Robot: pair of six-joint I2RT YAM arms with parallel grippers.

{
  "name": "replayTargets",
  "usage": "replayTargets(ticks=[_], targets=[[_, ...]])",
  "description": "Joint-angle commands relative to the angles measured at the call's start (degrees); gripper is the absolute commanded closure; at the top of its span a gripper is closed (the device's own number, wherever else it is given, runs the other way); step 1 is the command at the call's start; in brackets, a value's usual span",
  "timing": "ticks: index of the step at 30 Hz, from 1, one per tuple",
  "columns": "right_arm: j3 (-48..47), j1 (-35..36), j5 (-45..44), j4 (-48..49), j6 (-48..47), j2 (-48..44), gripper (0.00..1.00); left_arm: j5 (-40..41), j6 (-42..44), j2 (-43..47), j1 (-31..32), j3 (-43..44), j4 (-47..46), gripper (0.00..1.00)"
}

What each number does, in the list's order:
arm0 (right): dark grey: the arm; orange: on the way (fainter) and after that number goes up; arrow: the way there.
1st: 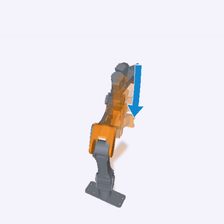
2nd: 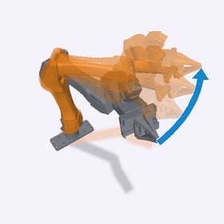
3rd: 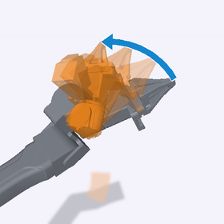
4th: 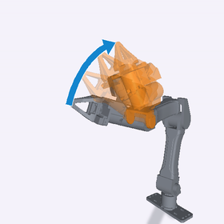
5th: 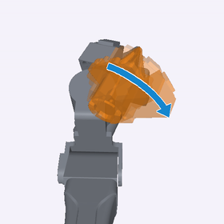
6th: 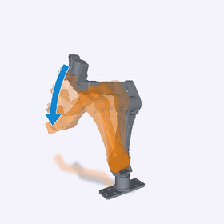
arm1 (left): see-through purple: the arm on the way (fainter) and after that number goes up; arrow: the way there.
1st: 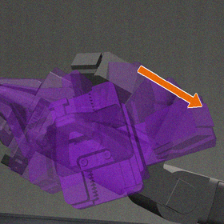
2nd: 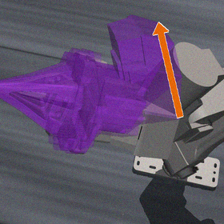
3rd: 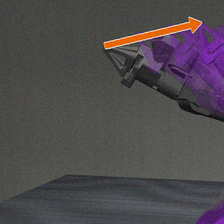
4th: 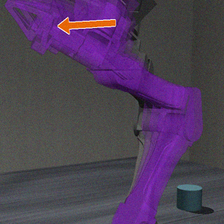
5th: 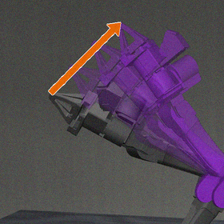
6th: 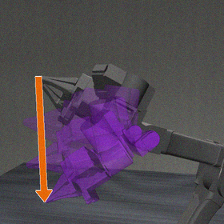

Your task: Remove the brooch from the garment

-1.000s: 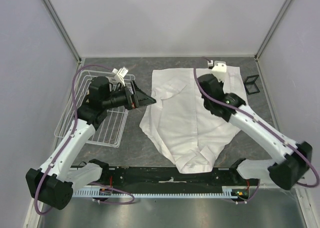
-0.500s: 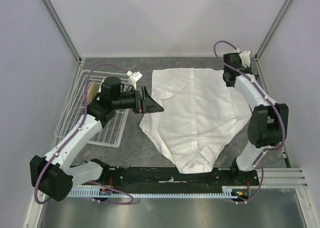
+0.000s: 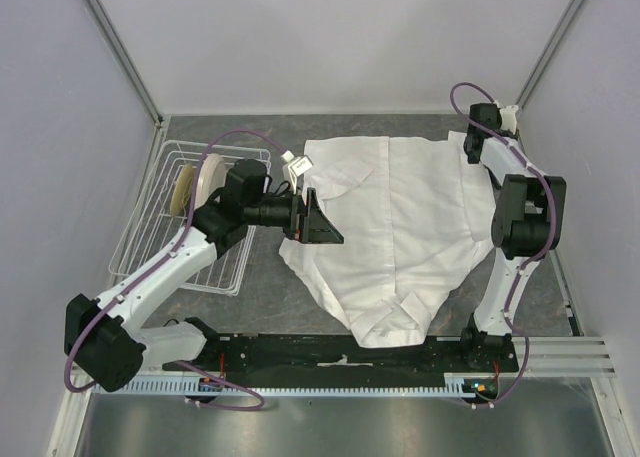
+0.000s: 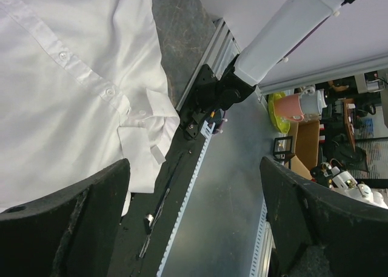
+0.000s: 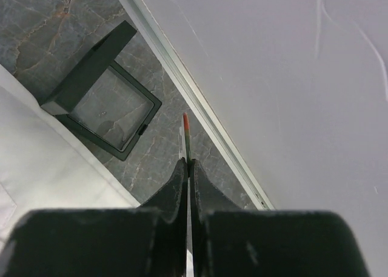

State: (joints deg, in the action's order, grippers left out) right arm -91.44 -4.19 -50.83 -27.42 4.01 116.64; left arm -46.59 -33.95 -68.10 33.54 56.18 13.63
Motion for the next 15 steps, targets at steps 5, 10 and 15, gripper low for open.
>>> replayTargets(ticks=[5, 10, 15], targets=[[-3.05, -1.52, 2.40, 4.91, -2.60, 4.20, 1.00, -0.70, 3.19, -1.69, 0.39, 1.03, -0.88, 0.07], [-3.22, -2.14, 2.93, 7.20, -3.48, 5.61, 1.00, -1.31, 3.19, -2.48, 0.39, 1.30, -0.80, 0.08], [-3.31, -2.49, 3.63, 7.99, -3.57, 6.67, 0.99, -1.49, 3.19, -2.66, 0.39, 1.21, -0.97, 0.08]])
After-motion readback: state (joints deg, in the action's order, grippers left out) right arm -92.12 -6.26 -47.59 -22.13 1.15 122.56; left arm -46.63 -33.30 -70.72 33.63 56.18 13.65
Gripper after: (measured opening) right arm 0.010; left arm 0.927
